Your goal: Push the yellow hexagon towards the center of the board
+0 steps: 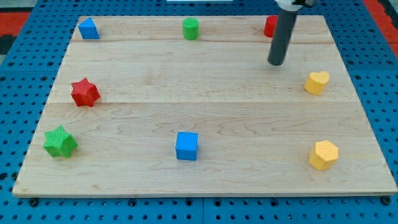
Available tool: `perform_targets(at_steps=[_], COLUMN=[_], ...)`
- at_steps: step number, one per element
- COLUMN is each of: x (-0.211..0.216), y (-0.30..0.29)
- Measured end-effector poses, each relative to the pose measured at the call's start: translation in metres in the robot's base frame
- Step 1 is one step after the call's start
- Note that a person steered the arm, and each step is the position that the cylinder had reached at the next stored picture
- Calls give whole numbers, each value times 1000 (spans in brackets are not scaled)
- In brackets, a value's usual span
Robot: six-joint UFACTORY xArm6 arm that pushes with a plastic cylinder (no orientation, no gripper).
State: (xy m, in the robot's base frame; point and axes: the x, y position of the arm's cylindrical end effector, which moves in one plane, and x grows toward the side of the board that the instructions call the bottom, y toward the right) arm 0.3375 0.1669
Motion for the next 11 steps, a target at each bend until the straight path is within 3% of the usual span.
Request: perform_targets(at_steps=[3,4,5,6,7,8,10,11], x=[14,68,120,174,217,248,190,201], y=[18,-4,20,87,95,42,15,15])
